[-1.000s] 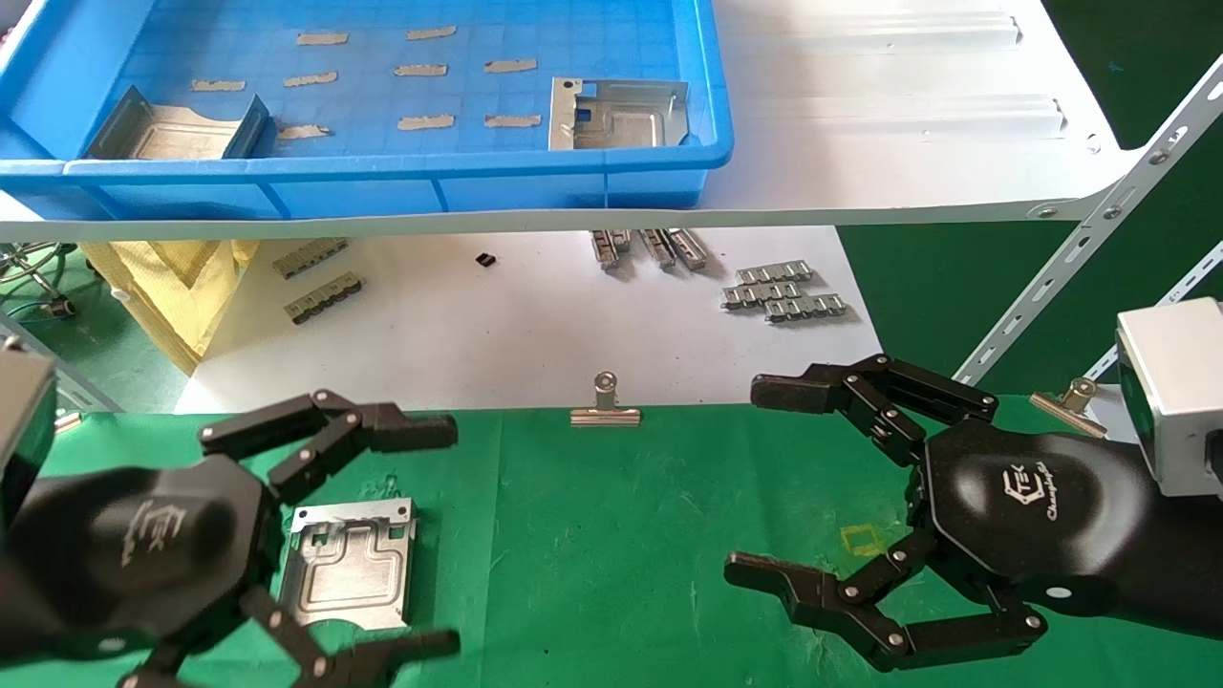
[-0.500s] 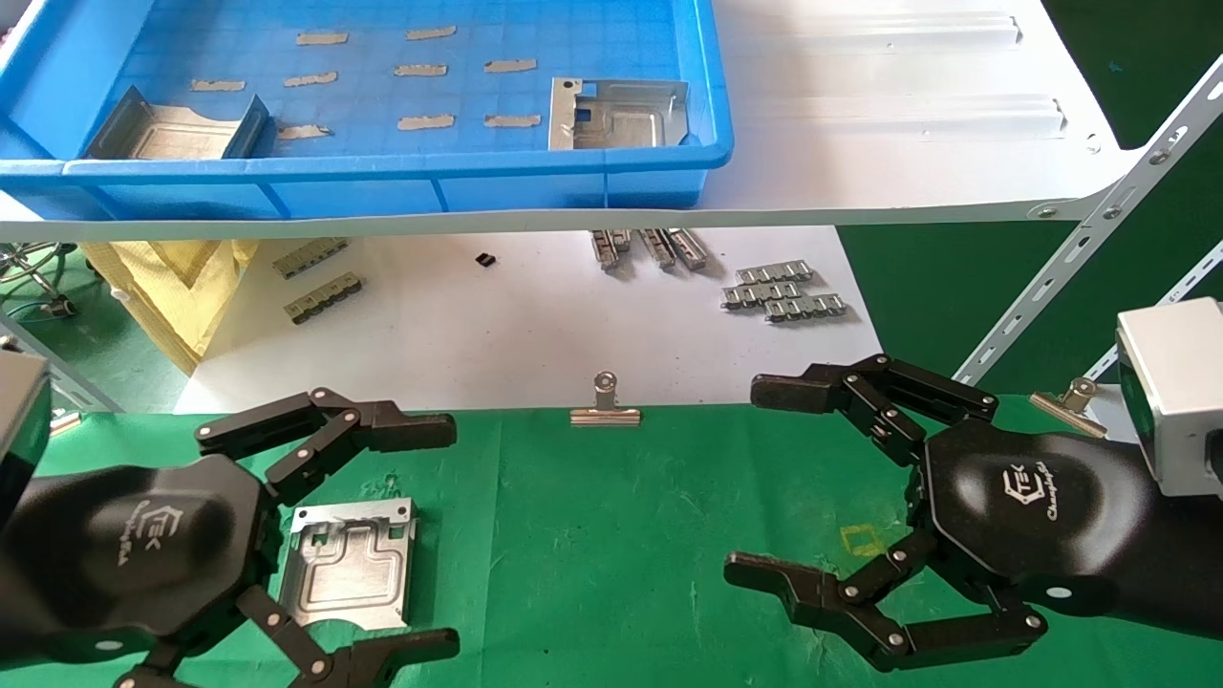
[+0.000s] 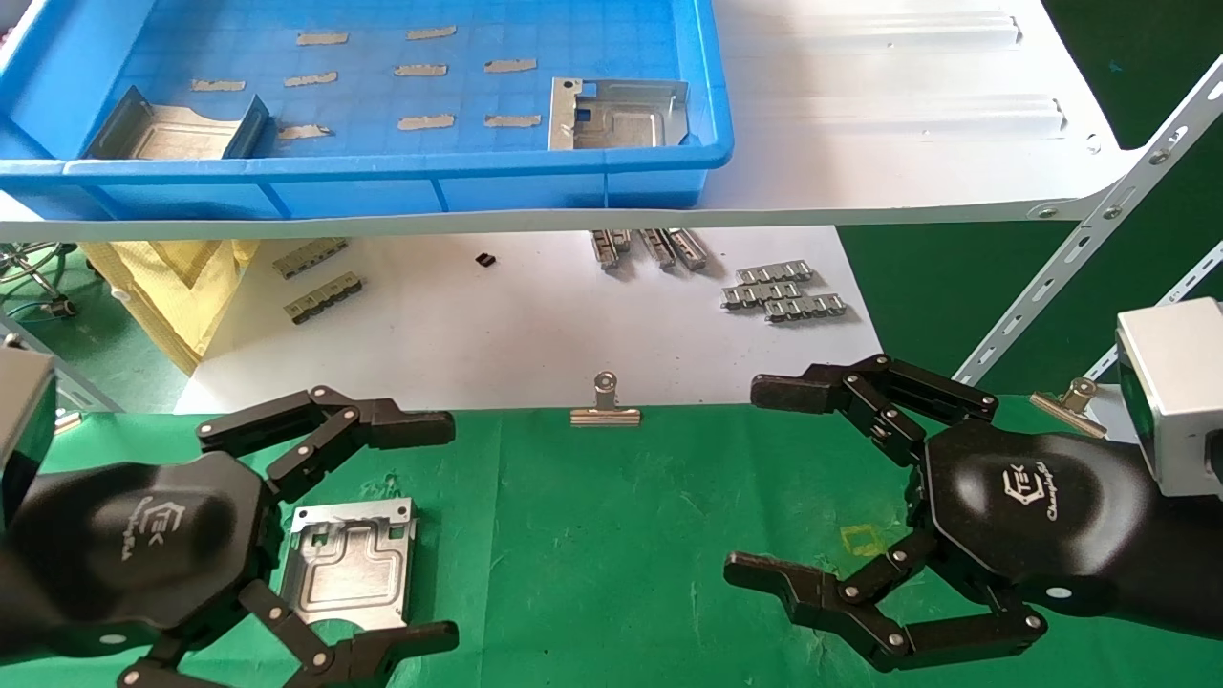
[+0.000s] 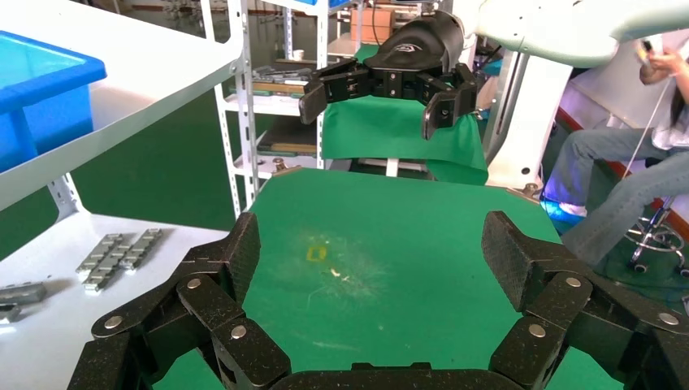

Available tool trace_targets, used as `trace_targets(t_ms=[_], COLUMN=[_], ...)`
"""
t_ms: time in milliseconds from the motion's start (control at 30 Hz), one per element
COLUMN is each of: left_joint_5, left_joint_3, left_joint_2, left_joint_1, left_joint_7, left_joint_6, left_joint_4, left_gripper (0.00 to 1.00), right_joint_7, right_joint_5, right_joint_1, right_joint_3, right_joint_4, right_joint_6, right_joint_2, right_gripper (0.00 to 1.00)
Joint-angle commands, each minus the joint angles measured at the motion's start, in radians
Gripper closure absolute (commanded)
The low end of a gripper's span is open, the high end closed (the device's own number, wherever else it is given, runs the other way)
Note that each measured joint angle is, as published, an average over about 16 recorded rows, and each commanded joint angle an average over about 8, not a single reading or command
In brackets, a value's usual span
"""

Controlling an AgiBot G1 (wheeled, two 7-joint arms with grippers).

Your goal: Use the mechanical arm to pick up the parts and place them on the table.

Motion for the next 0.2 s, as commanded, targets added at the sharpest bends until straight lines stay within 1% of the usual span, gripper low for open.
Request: trace_targets(t_ms=[33,200], left_joint_5=[0.0,0.001], left_joint_3=[0.001,0.001], left_joint_2=[0.0,0.0], left_joint_1=[-0.001,-0.001], left_joint_7=[0.001,0.001], left_joint_6=[0.0,0.0], left_joint_4=[0.001,0.003], left_gripper=[0.0,0.0], right_joint_7=[0.0,0.0], right_joint_5=[0.0,0.0], right_joint_1=[0.0,0.0], right_joint_3=[0.0,0.0], right_joint_4=[0.0,0.0], right_joint_6=[0.0,0.0], right_joint_2=[0.0,0.0], right_gripper=[0.0,0.0])
